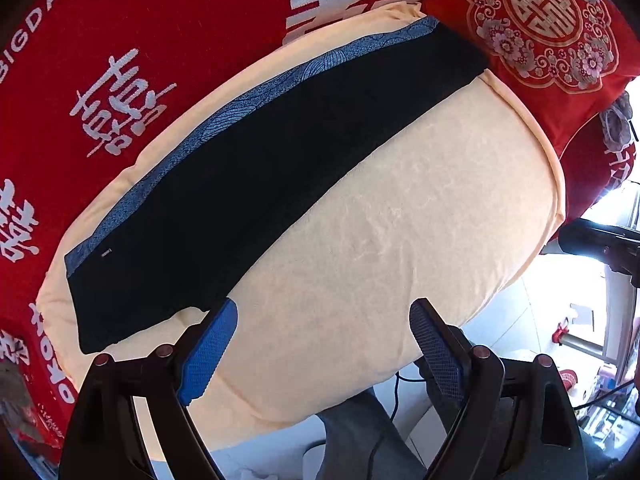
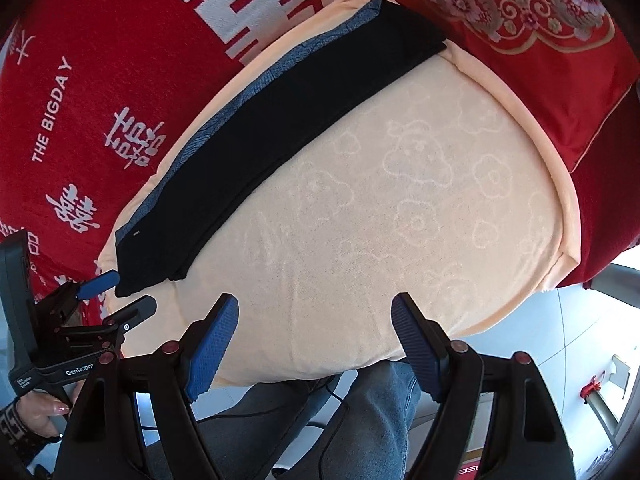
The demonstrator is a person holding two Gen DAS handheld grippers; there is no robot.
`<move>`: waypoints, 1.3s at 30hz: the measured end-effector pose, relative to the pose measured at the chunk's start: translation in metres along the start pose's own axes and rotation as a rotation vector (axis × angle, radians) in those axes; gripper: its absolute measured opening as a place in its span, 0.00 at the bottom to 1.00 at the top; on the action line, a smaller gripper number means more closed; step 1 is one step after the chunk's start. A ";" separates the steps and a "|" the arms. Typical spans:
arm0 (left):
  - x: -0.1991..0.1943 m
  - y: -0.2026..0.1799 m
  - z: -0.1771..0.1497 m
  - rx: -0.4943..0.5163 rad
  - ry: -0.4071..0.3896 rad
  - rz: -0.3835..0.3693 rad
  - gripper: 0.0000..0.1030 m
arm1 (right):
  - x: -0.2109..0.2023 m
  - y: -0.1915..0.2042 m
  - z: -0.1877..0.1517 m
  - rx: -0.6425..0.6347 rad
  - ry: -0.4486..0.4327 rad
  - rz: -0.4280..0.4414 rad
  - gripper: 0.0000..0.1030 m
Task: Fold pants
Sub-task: 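Grasp the trousers' leg end with the right gripper and lift it while the left gripper holds the strip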
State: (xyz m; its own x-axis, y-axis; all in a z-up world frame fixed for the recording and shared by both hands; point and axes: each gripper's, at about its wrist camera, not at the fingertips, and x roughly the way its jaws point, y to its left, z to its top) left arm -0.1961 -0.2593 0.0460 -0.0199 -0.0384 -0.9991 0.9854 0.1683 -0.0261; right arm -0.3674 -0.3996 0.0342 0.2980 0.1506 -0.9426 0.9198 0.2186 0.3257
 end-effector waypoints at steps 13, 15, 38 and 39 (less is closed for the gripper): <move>0.087 -0.003 0.099 -0.145 -0.082 0.037 0.87 | 0.061 -0.080 0.105 0.095 -0.101 0.033 0.79; 0.096 0.003 0.116 -0.195 -0.124 0.036 0.87 | 0.066 -0.086 0.132 0.098 -0.153 0.019 0.79; 0.148 0.013 0.144 -0.286 -0.261 0.059 0.98 | 0.082 -0.124 0.176 0.123 -0.262 0.182 0.51; 0.144 0.009 0.144 -0.286 -0.268 0.050 0.98 | 0.087 -0.126 0.173 0.134 -0.260 0.204 0.51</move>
State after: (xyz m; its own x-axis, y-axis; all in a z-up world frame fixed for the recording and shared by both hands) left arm -0.1653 -0.4049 -0.0933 0.1086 -0.2726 -0.9560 0.8963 0.4427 -0.0244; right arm -0.4130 -0.5807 -0.1012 0.5180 -0.0765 -0.8520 0.8549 0.0784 0.5128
